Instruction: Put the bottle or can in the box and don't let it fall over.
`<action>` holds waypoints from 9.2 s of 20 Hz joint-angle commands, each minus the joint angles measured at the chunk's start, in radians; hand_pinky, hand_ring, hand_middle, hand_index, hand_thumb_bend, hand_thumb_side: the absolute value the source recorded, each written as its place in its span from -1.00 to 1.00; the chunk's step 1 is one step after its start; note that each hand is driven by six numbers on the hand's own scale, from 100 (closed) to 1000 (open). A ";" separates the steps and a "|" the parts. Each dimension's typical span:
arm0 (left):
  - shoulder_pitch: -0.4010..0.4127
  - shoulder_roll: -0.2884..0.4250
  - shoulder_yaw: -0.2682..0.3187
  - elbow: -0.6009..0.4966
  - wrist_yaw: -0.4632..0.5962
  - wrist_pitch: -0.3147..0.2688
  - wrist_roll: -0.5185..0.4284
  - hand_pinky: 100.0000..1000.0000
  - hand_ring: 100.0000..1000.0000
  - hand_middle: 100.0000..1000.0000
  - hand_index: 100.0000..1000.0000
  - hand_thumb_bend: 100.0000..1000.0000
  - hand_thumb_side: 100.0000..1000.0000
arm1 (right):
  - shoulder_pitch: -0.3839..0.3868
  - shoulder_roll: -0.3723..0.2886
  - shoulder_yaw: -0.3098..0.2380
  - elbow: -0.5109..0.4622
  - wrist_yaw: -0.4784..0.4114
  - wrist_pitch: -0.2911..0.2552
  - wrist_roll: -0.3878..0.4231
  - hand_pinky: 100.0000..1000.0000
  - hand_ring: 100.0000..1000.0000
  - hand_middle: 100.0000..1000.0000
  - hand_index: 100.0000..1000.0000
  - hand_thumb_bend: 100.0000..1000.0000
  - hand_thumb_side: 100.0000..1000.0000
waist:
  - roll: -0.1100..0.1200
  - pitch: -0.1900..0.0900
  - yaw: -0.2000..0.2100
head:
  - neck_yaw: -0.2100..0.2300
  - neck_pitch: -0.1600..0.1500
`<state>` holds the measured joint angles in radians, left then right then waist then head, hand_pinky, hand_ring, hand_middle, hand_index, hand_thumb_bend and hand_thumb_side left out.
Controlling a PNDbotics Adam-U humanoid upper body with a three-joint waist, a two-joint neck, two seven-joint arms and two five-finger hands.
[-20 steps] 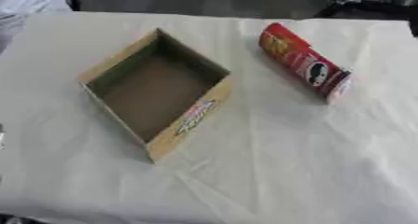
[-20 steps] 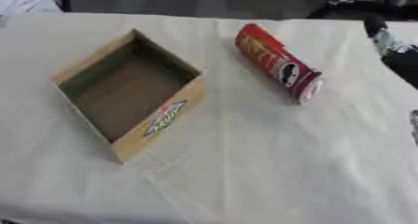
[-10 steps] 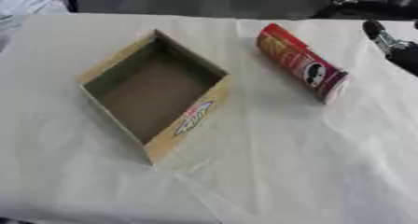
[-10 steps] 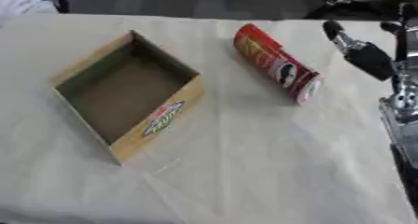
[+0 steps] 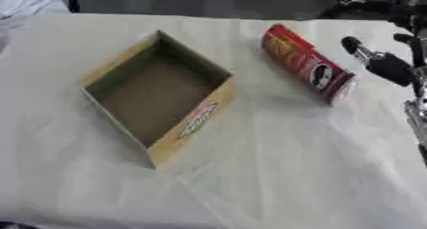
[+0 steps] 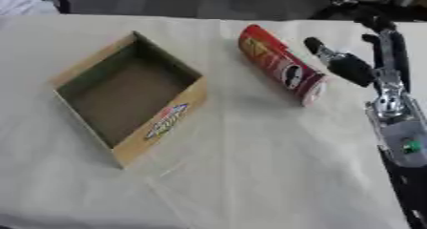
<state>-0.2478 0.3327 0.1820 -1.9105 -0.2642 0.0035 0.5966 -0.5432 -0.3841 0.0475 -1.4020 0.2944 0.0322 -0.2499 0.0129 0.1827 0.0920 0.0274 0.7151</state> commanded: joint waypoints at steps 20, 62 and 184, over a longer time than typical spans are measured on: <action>-0.013 0.016 0.003 -0.011 -0.002 0.000 -0.009 0.18 0.94 0.39 0.30 -0.12 0.07 | -0.001 0.062 0.067 0.155 0.071 -0.206 -0.354 0.62 0.74 0.47 0.74 0.62 -0.16 | 0.005 -0.014 0.007 | -0.022 -0.010; -0.022 0.012 0.010 -0.014 0.011 0.002 -0.017 0.18 0.95 0.39 0.28 -0.16 0.09 | -0.149 -0.001 0.026 0.297 0.141 -0.191 -0.115 0.69 0.74 0.47 0.68 0.56 -0.12 | 0.036 0.053 0.007 | -0.039 -0.058; -0.069 -0.021 0.017 -0.053 0.005 0.007 0.027 0.18 0.93 0.34 0.27 -0.24 0.07 | -0.231 0.184 0.300 0.111 0.052 -0.187 -0.005 0.67 0.82 0.49 0.72 0.67 -0.51 | 0.004 0.032 0.071 | -0.075 -0.046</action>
<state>-0.3091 0.2887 0.1939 -1.9535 -0.2550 0.0091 0.6252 -0.7563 -0.1842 0.3604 -1.2609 0.3403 -0.1602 -0.2545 0.0151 0.2401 0.1622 -0.0512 0.6748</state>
